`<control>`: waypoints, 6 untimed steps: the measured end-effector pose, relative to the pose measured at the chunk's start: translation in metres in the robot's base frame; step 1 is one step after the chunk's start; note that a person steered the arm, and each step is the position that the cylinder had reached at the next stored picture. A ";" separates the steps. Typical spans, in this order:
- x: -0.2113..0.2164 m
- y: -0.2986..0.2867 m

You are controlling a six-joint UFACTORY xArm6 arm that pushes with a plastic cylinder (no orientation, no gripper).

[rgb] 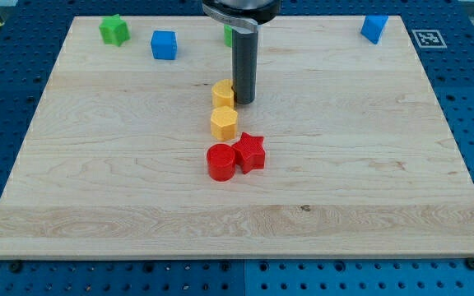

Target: Push the yellow heart to the top left of the yellow hexagon

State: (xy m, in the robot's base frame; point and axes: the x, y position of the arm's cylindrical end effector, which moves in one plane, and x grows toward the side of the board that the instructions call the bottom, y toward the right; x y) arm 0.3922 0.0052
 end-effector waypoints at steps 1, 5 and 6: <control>0.000 0.000; 0.001 0.000; 0.002 -0.001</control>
State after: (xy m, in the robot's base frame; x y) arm 0.3943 0.0038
